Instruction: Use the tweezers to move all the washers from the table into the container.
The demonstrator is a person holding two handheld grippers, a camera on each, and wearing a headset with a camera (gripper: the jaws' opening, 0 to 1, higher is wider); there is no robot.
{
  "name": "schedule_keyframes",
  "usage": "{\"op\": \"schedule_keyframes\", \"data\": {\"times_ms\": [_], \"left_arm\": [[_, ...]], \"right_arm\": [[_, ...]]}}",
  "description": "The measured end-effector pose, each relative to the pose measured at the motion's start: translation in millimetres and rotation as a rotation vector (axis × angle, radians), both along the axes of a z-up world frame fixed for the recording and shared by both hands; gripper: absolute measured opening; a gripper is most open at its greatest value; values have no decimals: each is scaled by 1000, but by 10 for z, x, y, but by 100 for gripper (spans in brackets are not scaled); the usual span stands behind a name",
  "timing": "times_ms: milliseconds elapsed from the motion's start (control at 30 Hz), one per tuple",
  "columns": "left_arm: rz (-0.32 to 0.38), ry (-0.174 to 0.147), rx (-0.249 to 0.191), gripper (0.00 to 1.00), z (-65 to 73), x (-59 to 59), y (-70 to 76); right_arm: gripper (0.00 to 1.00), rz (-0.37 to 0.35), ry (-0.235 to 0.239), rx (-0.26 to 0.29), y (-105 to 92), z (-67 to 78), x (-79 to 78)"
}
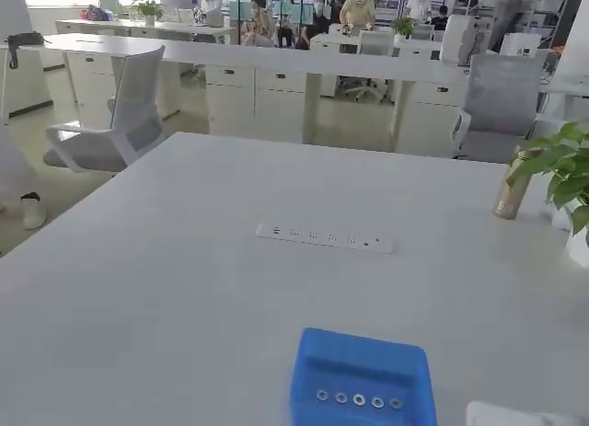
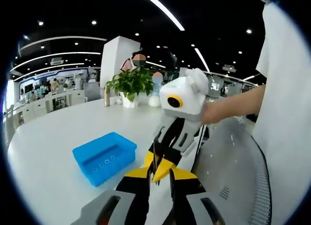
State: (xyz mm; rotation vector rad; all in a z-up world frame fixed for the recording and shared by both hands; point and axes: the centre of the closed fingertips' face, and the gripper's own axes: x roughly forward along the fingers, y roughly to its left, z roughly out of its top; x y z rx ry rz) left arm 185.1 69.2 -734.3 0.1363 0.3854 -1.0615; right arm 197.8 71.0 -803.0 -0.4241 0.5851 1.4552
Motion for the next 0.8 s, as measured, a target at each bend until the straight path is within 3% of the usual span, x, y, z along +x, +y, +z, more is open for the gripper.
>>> {"op": "schedule_keyframes", "data": {"times_ms": [67,133,267,333,500,567,633,733,800], "left_arm": [[-31,1,23,12,28,5,-21],[-51,1,33,13,68,29,-51],[-119,20,22,6,121,27,-133],[-157,46,45,6,91,-10,-185],[-178,12,74,1,106,7,-279],[-193,23,84,0,88,-8,-304],[-206,14,121,0,35,-11,-305],[-216,36,148,0,-24,-16,-276],[-223,31,198,0,-86,-2,-223]], "right_arm": [[3,21,2,6,22,6,-60],[3,58,-26,-18,15,-10,-109],[3,90,-45,-44,-16,-34,-157],[3,96,-49,-51,-27,-35,-171],[3,129,-84,-85,-42,-39,-211],[3,147,-97,-101,-48,-53,-214],[3,154,-103,-118,-55,-80,-225],[4,148,-103,-128,-83,-130,-189],[4,135,-111,-137,-97,-156,-174]]}}
